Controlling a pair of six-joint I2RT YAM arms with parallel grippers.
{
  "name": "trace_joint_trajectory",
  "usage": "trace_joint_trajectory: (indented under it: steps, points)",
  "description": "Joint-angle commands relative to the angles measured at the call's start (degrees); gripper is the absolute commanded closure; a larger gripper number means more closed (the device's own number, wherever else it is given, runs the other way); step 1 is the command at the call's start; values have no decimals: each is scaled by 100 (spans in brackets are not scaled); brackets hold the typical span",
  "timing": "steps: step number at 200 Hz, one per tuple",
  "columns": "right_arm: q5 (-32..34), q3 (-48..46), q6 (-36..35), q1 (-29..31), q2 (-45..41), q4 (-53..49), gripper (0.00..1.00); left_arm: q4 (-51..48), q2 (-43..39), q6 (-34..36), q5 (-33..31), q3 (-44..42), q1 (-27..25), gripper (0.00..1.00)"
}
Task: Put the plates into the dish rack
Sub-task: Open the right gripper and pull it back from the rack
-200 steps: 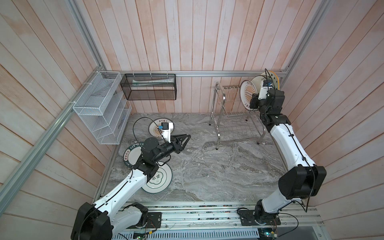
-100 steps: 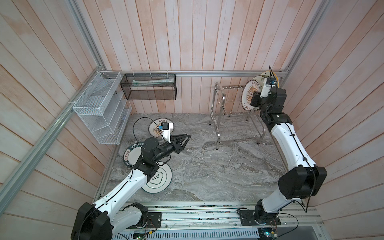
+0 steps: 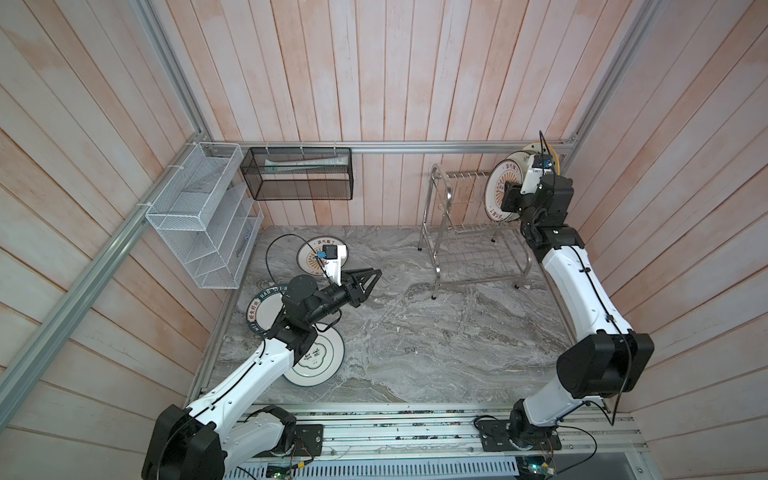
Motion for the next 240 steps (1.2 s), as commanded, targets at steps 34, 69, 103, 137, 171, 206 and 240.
trace_joint_trajectory:
  steps: [34,69,103,137,171,206,240]
  points:
    - [-127,126,-133,-30,-175,346,52,-36,-99,94,-56,-51,-15,57]
    - [-286,306,-182,-31,-81,384,51,-32,-82,103,-65,-40,-10,57]
    - [-510,399,-220,-43,-76,559,49,-70,-99,134,-122,-40,-13,57]
    - [-537,539,-225,-62,-155,610,46,-133,-141,182,-205,-41,-11,57]
    - [-631,490,-238,-78,-433,676,43,-177,-143,199,-299,-34,-15,57]
    - [-753,-62,-190,-70,-1059,1079,37,-352,-185,186,-686,-25,-10,56]
    - [-903,-679,1,-71,-1755,1384,34,-654,-292,217,-1351,-90,3,54]
